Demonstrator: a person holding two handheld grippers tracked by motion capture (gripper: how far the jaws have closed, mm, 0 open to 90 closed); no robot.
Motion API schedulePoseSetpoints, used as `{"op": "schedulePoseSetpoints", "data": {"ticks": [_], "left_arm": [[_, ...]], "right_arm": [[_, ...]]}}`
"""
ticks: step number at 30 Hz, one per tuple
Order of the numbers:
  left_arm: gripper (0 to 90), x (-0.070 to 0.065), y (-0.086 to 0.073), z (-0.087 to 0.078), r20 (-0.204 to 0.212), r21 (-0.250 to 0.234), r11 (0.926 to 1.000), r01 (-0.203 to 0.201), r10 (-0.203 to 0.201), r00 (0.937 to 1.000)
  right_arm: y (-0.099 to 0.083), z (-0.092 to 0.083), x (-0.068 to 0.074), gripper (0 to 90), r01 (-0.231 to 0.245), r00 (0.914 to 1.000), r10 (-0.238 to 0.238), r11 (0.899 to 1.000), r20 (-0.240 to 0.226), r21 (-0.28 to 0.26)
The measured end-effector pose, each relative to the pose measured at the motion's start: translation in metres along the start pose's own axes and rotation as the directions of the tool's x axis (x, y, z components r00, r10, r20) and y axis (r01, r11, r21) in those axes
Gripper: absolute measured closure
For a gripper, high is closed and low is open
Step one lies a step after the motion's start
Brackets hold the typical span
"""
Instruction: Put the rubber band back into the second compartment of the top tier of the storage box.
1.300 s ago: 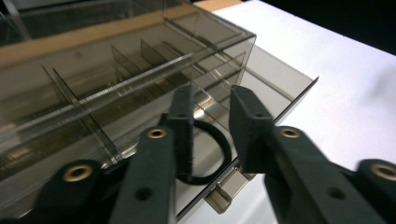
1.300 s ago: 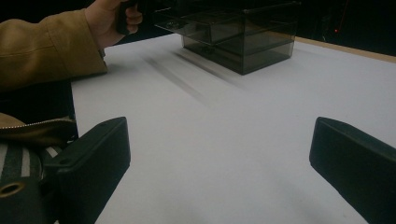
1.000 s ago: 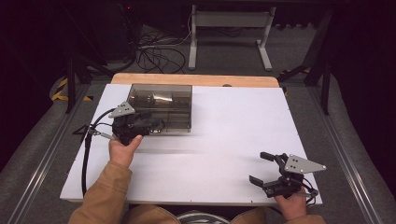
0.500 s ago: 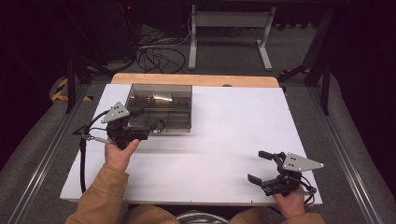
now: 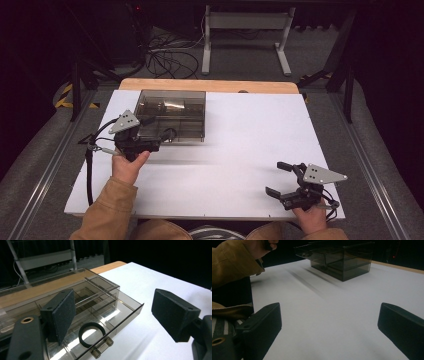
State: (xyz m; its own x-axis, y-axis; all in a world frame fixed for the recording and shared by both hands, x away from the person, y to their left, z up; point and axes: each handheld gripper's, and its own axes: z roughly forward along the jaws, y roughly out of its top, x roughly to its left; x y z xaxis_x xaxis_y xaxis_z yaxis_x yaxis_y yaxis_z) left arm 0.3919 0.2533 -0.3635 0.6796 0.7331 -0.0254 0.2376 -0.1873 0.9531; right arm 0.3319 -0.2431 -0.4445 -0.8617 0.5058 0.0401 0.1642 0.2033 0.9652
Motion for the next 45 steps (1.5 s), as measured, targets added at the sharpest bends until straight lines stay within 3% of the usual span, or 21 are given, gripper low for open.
{"op": "schedulePoseSetpoints", "data": {"ticks": [11,20,28,32,36,38,42,45], "left_arm": [[18.9,-0.007,0.001,-0.016,0.003,0.004,0.9991,-0.042,0.042,0.9991],[12.1,-0.018,-0.012,-0.032,0.013,0.017,0.9961,-0.086,0.086,0.9962],[9.1,-0.02,-0.025,-0.045,0.046,-0.009,0.9987,-0.051,0.051,0.9976],[9.2,-0.021,-0.034,-0.05,0.036,0.004,0.9985,-0.055,0.055,0.9978],[9.6,-0.019,-0.044,-0.055,0.036,0.005,0.9994,-0.034,0.033,0.9988],[9.7,-0.018,-0.051,-0.057,0.041,-0.003,0.9999,-0.016,0.016,0.999],[10.7,-0.017,-0.062,-0.06,0.016,-0.034,0.9991,-0.023,0.024,0.9996],[11.5,-0.017,-0.069,-0.061,0.014,-0.014,0.9997,-0.019,0.019,0.9997]], "right_arm": [[0.0,0.001,0.0,5.5,-0.001,1.0,0.001,1.0,0.001,0.004],[0.0,0.001,0.0,5.5,0.002,1.0,-0.002,1.0,0.001,0.002],[0.0,0.0,0.001,5.5,0.0,1.0,0.0,1.0,0.002,0.002],[0.0,0.0,0.001,5.5,0.0,1.0,0.0,1.0,0.002,0.003],[0.0,0.0,0.001,5.5,0.0,1.0,0.0,1.0,0.003,0.003],[0.0,0.0,0.001,5.5,0.0,1.0,0.0,1.0,0.003,0.002],[0.0,0.001,0.001,5.5,0.002,1.0,-0.002,1.0,0.003,0.004],[0.0,0.0,0.001,5.5,0.0,1.0,0.0,1.0,0.004,0.004]]}}
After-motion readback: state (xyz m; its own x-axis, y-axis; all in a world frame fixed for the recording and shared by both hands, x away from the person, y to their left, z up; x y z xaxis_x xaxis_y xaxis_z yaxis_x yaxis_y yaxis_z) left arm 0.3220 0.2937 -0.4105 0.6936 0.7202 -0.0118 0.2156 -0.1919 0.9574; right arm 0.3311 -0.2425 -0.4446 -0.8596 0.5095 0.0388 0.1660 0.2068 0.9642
